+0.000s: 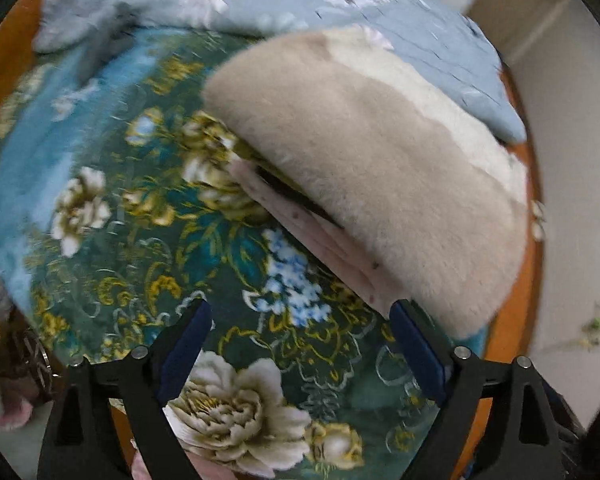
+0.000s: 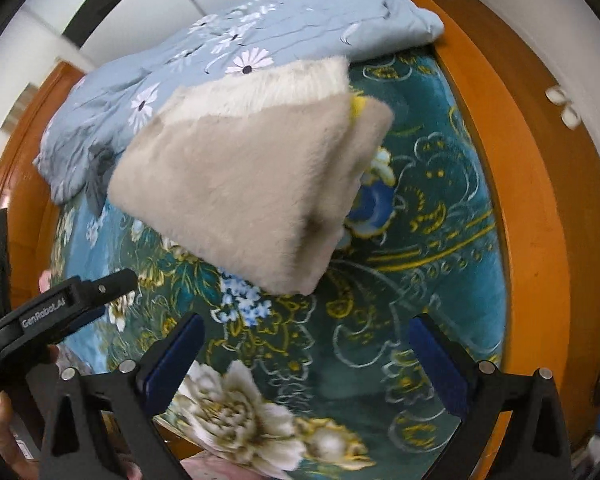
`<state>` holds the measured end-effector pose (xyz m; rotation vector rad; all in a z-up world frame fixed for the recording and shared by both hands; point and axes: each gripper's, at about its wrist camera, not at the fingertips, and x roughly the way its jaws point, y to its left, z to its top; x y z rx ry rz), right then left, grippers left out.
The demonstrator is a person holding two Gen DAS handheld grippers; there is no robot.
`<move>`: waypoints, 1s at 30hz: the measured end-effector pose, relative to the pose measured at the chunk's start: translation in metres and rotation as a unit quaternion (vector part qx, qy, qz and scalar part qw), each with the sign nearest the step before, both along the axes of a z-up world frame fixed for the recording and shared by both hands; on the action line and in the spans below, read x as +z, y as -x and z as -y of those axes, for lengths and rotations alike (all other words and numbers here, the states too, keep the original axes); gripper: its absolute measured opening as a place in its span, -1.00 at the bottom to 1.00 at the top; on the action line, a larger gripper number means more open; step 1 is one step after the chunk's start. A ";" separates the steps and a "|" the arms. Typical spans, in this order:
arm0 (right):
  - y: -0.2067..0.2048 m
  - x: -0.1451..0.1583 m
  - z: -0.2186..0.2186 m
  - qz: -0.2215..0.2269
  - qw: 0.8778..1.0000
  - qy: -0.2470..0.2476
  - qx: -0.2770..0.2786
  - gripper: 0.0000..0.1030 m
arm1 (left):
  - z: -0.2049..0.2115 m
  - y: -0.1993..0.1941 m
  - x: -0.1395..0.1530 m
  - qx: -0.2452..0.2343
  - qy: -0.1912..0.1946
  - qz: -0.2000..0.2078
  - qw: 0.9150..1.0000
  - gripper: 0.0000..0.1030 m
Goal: Fold clothes
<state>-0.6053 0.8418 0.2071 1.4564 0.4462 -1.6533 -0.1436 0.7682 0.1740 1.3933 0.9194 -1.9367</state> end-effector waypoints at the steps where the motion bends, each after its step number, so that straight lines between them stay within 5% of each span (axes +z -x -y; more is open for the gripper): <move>1: 0.003 0.000 -0.002 -0.006 1.000 0.000 0.007 1.00 | -0.005 -0.001 0.002 0.011 0.015 0.004 1.000 0.77; 19: 0.005 0.000 0.013 -0.060 0.990 0.015 0.128 1.00 | -0.053 0.008 0.022 0.024 0.110 0.066 0.991 0.88; 30: 0.005 -0.010 0.020 -0.063 0.987 -0.005 0.148 1.00 | -0.050 0.021 0.008 0.036 0.077 0.099 0.991 0.88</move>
